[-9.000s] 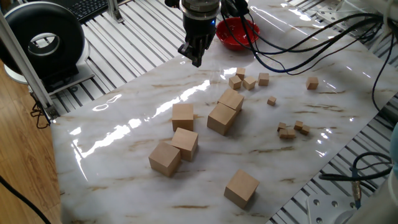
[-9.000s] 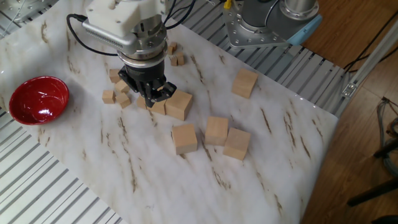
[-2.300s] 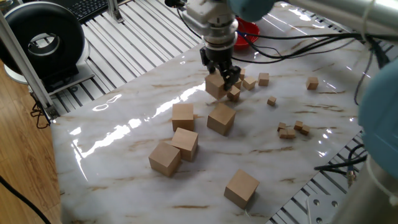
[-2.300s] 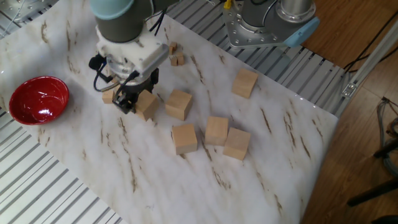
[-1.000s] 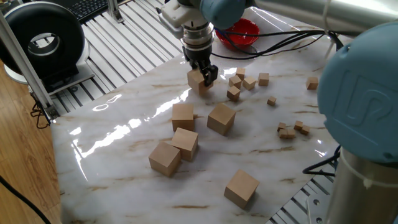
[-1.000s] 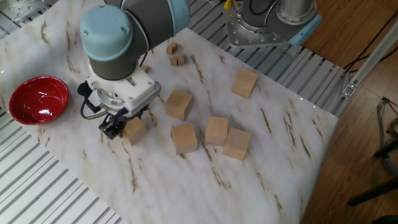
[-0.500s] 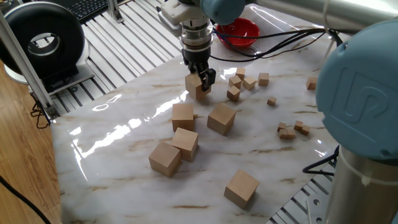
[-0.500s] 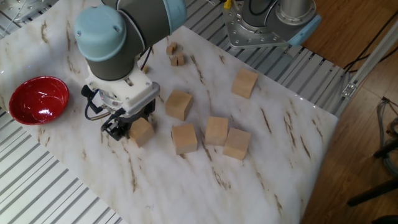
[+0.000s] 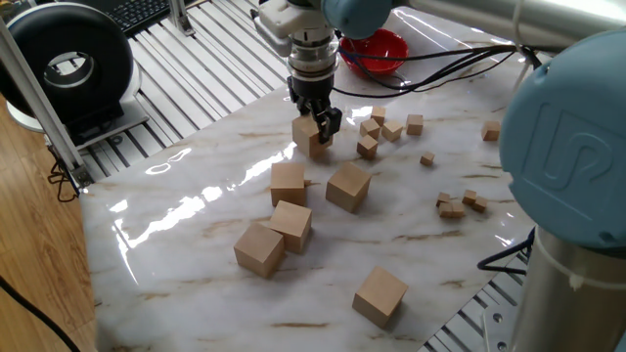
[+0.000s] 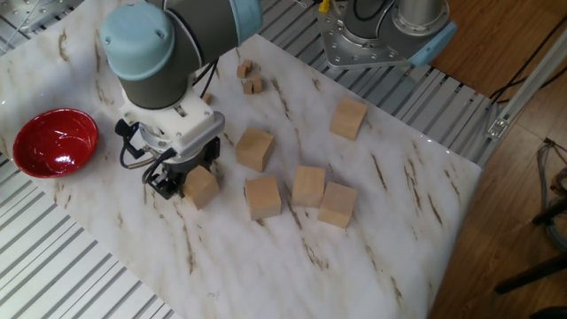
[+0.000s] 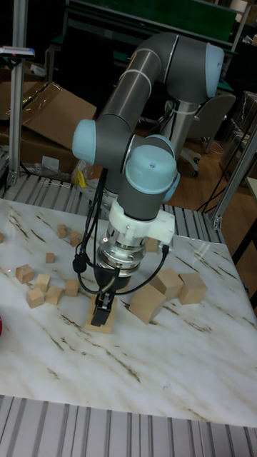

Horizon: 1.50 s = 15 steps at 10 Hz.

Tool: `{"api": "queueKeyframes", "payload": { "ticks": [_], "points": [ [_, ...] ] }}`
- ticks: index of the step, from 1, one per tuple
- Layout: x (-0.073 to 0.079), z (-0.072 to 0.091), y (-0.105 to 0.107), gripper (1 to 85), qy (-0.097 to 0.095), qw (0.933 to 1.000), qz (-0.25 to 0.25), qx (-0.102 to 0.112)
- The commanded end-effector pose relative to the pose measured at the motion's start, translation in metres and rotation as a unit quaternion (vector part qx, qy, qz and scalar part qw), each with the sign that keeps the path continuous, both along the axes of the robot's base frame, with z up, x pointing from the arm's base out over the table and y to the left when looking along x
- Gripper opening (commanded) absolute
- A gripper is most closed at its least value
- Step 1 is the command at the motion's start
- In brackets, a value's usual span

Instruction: Stack the blocks in a vertical line of five

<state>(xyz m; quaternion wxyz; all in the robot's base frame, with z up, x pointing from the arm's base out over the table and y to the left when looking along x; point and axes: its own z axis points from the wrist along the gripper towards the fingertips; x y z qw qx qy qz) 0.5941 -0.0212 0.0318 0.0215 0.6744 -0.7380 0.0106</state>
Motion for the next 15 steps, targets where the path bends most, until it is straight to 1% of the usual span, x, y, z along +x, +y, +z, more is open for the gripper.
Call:
{"api": "queueKeyframes", "payload": {
  "ticks": [1, 2, 3, 4, 6, 8, 9, 10, 12, 13, 14, 15],
  "points": [
    [0.001, -0.004, -0.008, 39.3, -0.011, 0.9998, 0.011, 0.009],
    [0.001, -0.005, -0.009, 40.7, -0.013, 0.9998, 0.014, 0.009],
    [0.0, -0.005, -0.009, 44.0, -0.011, 0.9997, 0.021, 0.009],
    [-0.001, -0.005, -0.008, 53.7, -0.007, 0.9994, 0.031, 0.01],
    [0.0, -0.005, -0.009, 69.7, -0.009, 0.999, 0.043, 0.009],
    [-0.001, -0.005, -0.009, 81.7, -0.007, 0.9989, 0.046, 0.009],
    [-0.004, -0.004, -0.009, 85.0, -0.001, 0.999, 0.043, 0.01],
    [-0.007, 0.0, -0.012, 85.0, 0.003, 0.9991, 0.042, 0.006],
    [-0.014, 0.017, -0.027, 85.0, 0.012, 0.9985, 0.051, -0.017],
    [-0.017, 0.023, -0.029, 85.0, 0.014, 0.9981, 0.057, -0.021],
    [-0.019, 0.029, -0.029, 85.0, 0.016, 0.9979, 0.06, -0.018],
    [-0.025, 0.038, -0.027, 85.0, 0.021, 0.998, 0.057, -0.015]
  ]
}}
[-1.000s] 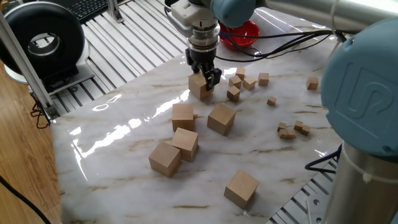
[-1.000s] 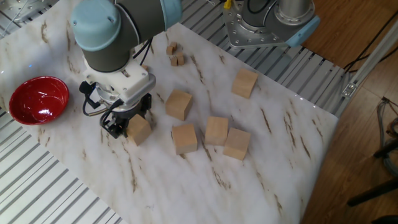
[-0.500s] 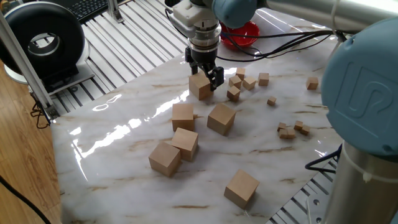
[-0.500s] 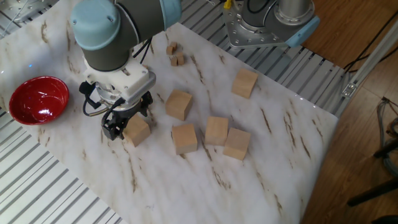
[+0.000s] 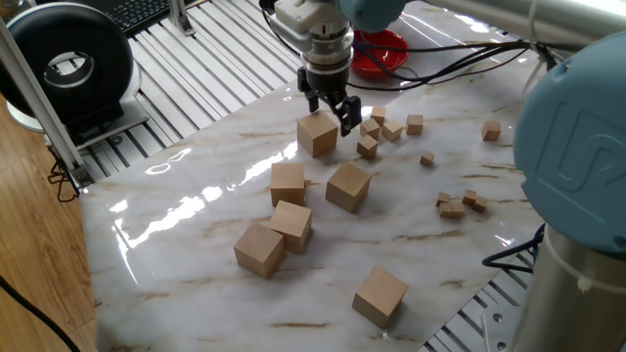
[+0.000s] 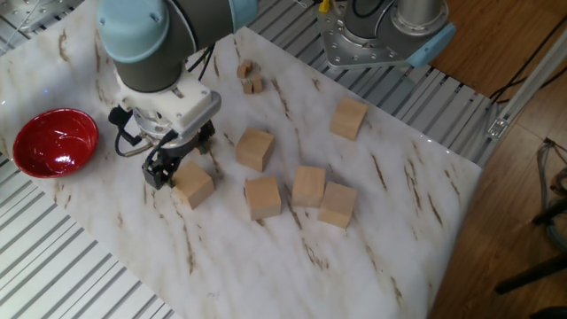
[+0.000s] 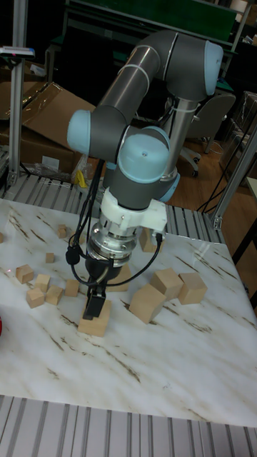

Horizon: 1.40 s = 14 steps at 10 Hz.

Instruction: Stack the blocks in a vertical line of five

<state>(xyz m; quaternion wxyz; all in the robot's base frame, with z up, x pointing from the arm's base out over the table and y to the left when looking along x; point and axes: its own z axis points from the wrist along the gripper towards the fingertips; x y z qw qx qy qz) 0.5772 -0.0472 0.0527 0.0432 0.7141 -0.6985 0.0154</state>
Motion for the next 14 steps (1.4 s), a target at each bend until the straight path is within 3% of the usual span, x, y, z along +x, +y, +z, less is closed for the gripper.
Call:
{"api": "queueKeyframes", "payload": {
  "ticks": [1, 2, 5, 7, 9, 11, 13, 14],
  "points": [
    [-0.017, 0.03, -0.008, 85.0, 0.017, 0.9997, -0.004, -0.015],
    [-0.027, 0.041, -0.015, 85.0, 0.025, 0.999, -0.008, -0.036],
    [-0.056, 0.069, -0.002, 85.0, 0.033, 0.9983, -0.032, -0.036],
    [-0.073, 0.074, 0.021, 85.0, 0.032, 0.9981, -0.051, -0.011],
    [-0.079, 0.056, 0.064, 85.0, 0.009, 0.997, -0.062, 0.045],
    [-0.08, 0.041, 0.1, 85.0, -0.011, 0.9954, -0.059, 0.075],
    [-0.088, 0.036, 0.103, 85.0, -0.025, 0.9984, -0.018, 0.047],
    [-0.093, 0.036, 0.107, 85.0, -0.027, 0.9986, -0.004, 0.046]
  ]
}}
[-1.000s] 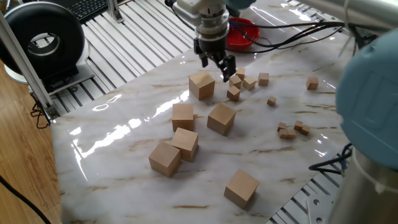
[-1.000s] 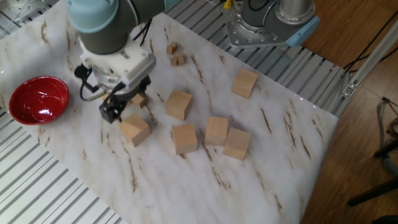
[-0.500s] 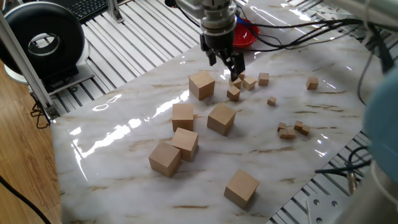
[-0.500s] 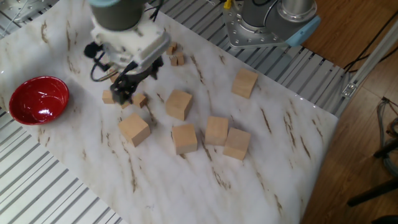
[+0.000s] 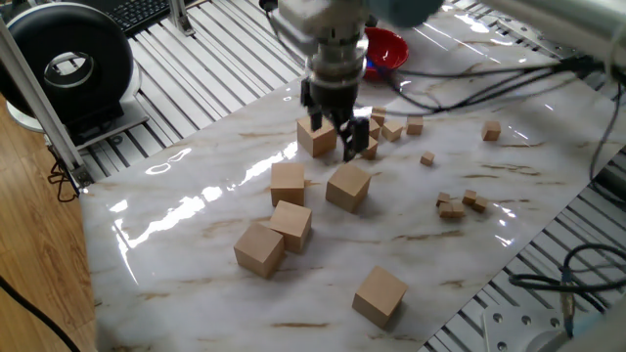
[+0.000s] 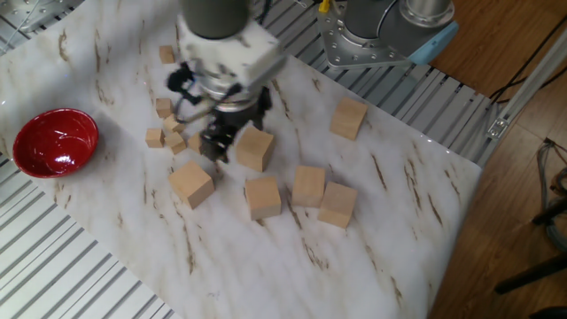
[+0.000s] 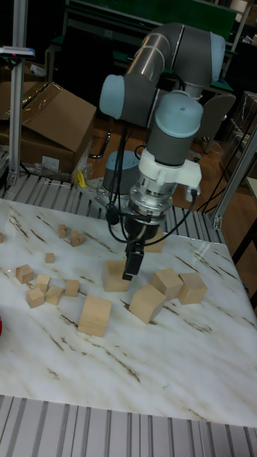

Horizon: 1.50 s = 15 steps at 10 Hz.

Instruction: Stack the blocks in a vertical line of five

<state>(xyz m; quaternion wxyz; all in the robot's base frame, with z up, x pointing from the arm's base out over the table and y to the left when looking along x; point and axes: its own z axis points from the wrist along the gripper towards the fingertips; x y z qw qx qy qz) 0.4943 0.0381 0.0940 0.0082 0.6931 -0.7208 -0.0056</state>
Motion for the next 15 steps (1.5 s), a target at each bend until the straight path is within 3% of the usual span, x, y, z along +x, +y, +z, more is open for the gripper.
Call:
{"api": "queueKeyframes", "payload": {
  "ticks": [1, 2, 3, 5, 7, 10, 13, 15],
  "points": [
    [-0.011, -0.007, 0.024, 82.3, -0.019, 0.9988, 0.045, 0.009],
    [-0.01, -0.008, 0.021, 80.3, -0.02, 0.9977, 0.064, 0.003],
    [-0.003, -0.011, 0.011, 82.0, -0.03, 0.995, 0.094, -0.018],
    [-0.002, -0.015, 0.006, 85.0, -0.035, 0.9917, 0.122, -0.024],
    [-0.012, -0.027, 0.007, 85.0, -0.034, 0.9926, 0.117, 0.007],
    [-0.021, -0.048, 0.0, 85.0, -0.039, 0.9918, 0.117, 0.033],
    [-0.021, -0.06, -0.013, 85.0, -0.045, 0.991, 0.124, 0.02],
    [-0.019, -0.067, -0.008, 85.0, -0.051, 0.991, 0.12, 0.029]
  ]
}}
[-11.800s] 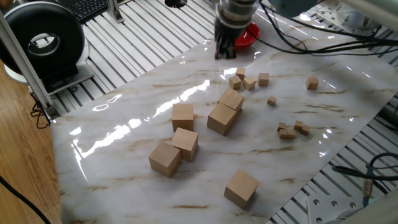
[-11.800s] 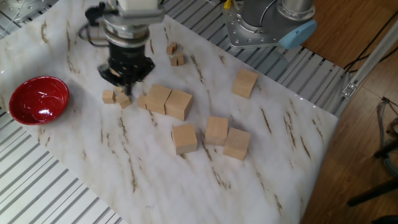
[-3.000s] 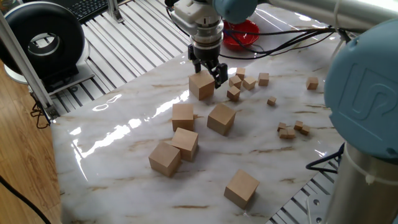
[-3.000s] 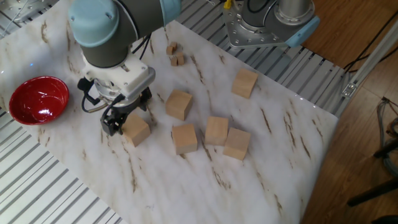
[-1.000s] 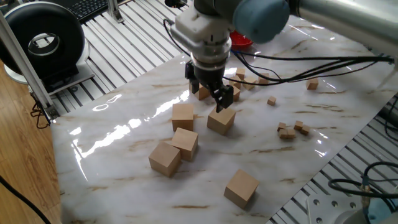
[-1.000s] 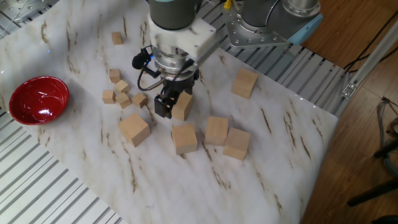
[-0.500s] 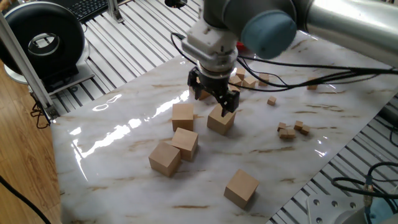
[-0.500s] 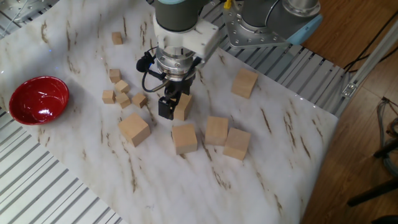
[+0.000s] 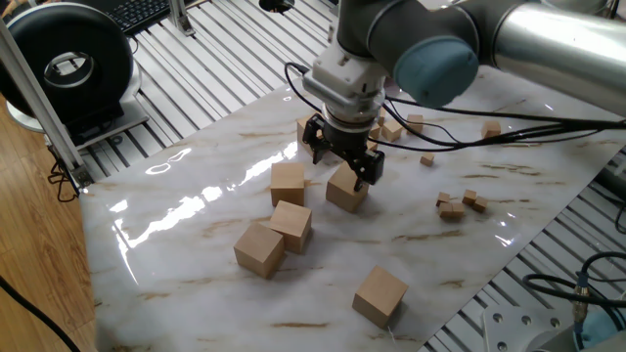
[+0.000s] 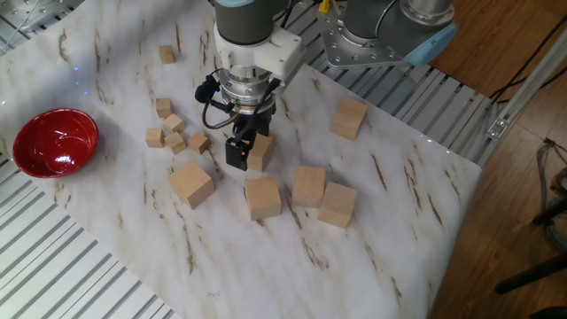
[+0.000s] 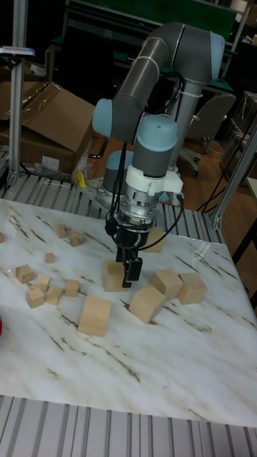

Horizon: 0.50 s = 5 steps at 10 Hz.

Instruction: Stack the blocks in a vertical line of five

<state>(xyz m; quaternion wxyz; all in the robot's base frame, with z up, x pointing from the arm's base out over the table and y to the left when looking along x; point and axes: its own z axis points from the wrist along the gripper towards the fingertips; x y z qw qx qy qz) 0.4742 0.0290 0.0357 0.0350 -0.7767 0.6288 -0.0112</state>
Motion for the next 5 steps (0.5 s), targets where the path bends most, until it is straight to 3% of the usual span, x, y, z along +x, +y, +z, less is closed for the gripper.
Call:
{"api": "queueKeyframes", "payload": {
  "ticks": [1, 3, 5],
  "points": [
    [0.0001, -0.0108, 0.0032, 85.0, -0.011, 0.9998, -0.012, 0.006],
    [-0.0058, -0.0153, 0.0095, 85.0, -0.017, 0.9994, -0.029, 0.0],
    [0.0005, -0.0116, 0.0021, 85.0, -0.033, 0.9991, -0.024, -0.01]
  ]
}}
